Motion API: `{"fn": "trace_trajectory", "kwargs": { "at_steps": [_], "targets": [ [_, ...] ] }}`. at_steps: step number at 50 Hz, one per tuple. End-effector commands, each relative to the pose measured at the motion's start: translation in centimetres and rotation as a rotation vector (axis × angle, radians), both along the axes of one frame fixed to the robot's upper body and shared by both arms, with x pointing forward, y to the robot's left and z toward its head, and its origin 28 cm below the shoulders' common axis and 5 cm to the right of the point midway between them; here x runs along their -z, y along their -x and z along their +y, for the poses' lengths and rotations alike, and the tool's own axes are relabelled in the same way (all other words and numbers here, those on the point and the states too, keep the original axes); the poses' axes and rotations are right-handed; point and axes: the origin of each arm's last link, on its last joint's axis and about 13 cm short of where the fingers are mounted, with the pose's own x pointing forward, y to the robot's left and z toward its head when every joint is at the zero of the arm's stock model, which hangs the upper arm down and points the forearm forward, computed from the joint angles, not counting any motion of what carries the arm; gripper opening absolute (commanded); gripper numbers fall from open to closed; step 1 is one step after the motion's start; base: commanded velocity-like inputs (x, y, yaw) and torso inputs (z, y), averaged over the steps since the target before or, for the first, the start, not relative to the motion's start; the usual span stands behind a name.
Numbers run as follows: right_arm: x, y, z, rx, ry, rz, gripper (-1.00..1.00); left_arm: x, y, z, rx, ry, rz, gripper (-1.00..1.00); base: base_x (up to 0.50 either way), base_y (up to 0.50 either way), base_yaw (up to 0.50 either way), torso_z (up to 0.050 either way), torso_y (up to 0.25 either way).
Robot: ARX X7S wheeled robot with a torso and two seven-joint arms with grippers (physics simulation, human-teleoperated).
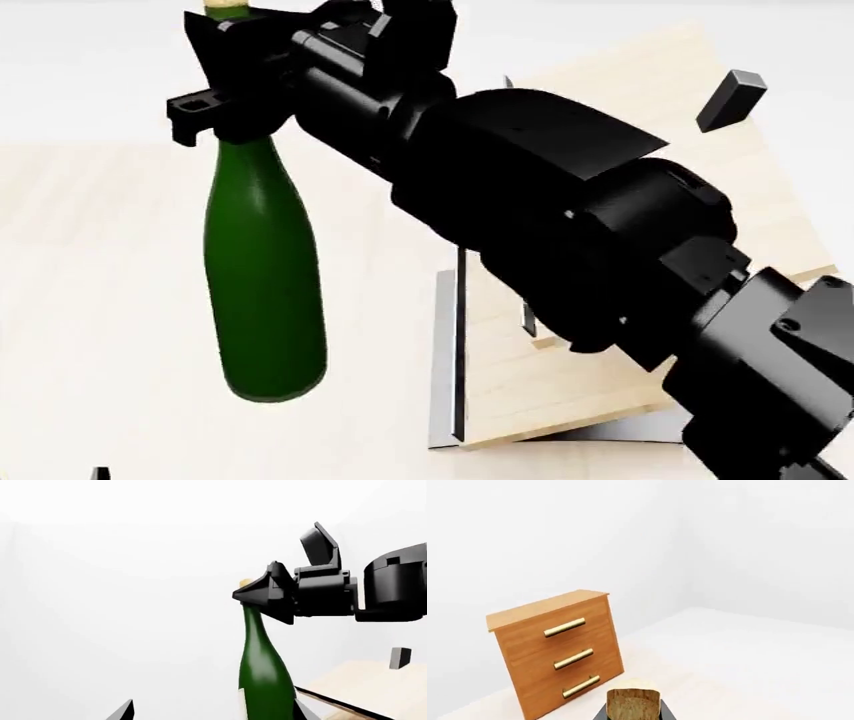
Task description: Put the wine bottle on the wine rack.
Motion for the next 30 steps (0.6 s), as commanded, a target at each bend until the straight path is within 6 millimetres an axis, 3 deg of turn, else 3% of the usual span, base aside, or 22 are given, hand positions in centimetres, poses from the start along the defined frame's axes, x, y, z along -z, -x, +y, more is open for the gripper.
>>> {"fn": "trace_trajectory", "kwargs": {
  "at_steps": [1, 10, 17, 30],
  "targets": [
    [-4.3, 0.4, -2.9, 0.087, -0.026, -0.022, -1.0, 0.0, 0.0, -0.1, 0.001, -0.005, 0.003, 1.0, 0.0, 0.0, 0.0, 0.0, 0.0],
    [-6.1, 0.8, -4.1, 0.114, -0.014, -0.005, -1.0, 0.0, -0.1, -0.1, 0.001, -0.005, 0.004, 1.0, 0.0, 0.0, 0.0, 0.0, 0.0],
    [-8.7, 0.7, -6.8, 0.181, -0.139, -0.016, -1.0, 0.0, -0.1, -0.1, 0.002, -0.006, 0.004, 1.0, 0.0, 0.0, 0.0, 0.0, 0.001],
    [-9.9, -0.3, -11.3, 0.335, -0.42, 0.072, -1.0, 0.1, -0.1, -0.2, 0.004, -0.009, 0.006, 1.0, 0.0, 0.0, 0.0, 0.0, 0.001]
  ]
}}
